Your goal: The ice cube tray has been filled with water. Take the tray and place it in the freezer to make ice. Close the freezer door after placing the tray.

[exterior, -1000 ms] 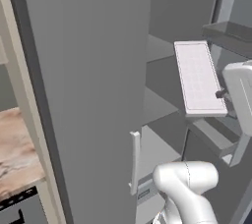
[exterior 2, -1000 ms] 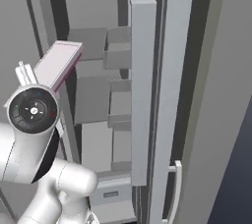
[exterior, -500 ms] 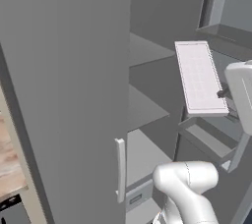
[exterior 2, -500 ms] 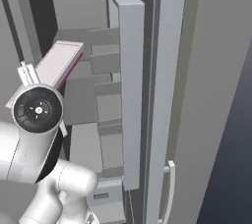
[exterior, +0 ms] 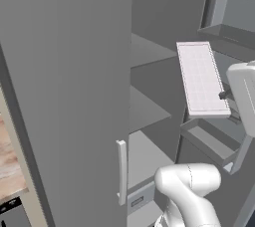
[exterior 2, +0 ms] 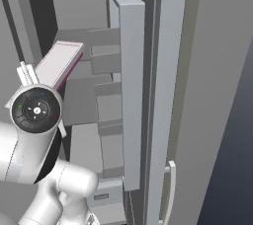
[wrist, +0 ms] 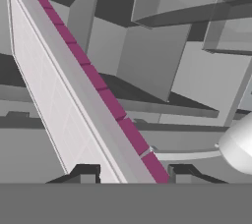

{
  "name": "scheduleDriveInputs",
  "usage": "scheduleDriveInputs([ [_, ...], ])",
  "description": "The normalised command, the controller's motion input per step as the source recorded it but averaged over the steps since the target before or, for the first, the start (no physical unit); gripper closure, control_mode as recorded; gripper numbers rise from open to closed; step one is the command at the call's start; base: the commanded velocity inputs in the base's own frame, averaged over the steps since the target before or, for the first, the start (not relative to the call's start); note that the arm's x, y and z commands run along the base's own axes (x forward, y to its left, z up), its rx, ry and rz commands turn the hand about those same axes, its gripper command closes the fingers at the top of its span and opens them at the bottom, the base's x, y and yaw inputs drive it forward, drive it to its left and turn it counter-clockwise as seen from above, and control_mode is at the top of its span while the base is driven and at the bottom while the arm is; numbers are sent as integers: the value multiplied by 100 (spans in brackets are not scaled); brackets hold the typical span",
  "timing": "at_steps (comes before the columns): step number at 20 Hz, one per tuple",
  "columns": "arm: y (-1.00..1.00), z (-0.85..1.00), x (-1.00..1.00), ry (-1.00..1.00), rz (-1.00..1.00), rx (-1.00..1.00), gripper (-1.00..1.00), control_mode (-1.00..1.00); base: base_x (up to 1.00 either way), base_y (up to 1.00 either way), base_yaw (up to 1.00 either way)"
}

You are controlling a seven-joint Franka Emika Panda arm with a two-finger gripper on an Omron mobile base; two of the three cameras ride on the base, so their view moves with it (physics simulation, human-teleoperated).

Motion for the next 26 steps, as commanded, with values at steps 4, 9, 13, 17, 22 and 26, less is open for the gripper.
scheduleDriveInputs([
  [4,0,0,0,0,0,0,100,100,16,34,-6],
  [9,0,0,0,0,0,0,100,100,18,44,-5],
  [13,0,0,0,0,0,0,100,100,8,9,3],
  [17,0,0,0,0,0,0,100,100,1,1,19],
  [22,0,0,0,0,0,0,100,100,0,-5,26],
  [26,0,0,0,0,0,0,100,100,0,0,12],
])
